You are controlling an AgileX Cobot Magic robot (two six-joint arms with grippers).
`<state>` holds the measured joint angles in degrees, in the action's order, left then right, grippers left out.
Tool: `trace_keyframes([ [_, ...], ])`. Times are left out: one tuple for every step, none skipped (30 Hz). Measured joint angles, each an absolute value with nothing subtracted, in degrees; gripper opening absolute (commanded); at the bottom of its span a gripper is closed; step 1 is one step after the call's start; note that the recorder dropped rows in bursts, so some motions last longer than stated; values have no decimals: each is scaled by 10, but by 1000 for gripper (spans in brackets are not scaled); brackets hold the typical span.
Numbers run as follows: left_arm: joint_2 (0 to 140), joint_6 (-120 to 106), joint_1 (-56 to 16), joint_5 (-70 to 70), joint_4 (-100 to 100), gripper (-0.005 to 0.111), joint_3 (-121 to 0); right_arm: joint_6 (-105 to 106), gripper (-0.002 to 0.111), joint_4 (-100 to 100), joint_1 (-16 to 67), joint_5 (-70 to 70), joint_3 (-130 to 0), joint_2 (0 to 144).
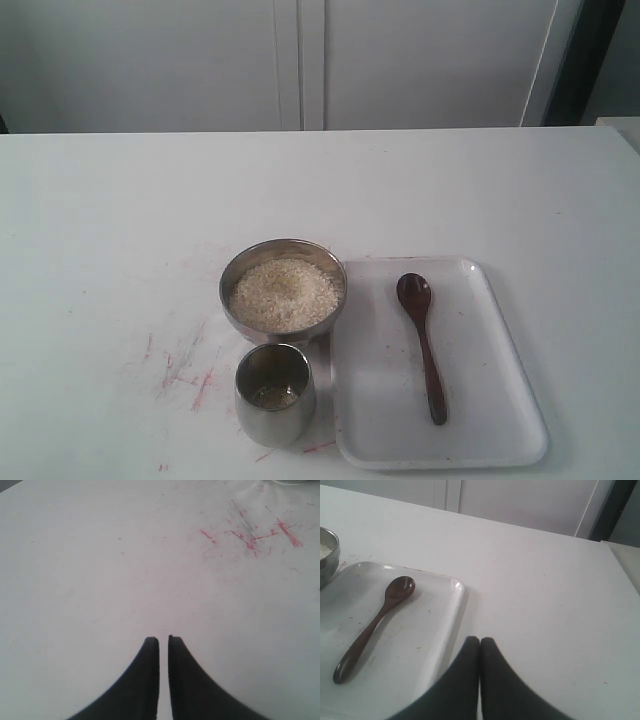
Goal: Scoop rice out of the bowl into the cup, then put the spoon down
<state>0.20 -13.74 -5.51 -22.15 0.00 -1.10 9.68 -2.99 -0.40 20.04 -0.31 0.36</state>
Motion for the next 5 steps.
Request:
trace_keyframes([
  [2,-137,-55,-222,0,14,-11,97,0,-30,-4,200,-3,4],
  [2,-137,-55,-222,0,14,-11,97,0,-30,-4,200,-3,4],
  [2,-137,-55,-222,0,14,-11,97,0,-30,-4,200,-3,4],
  [2,-137,-55,-222,0,14,-11,97,0,-30,-4,200,-3,4],
  [2,-137,-55,-222,0,14,-11,97,0,-30,-4,200,-3,4],
])
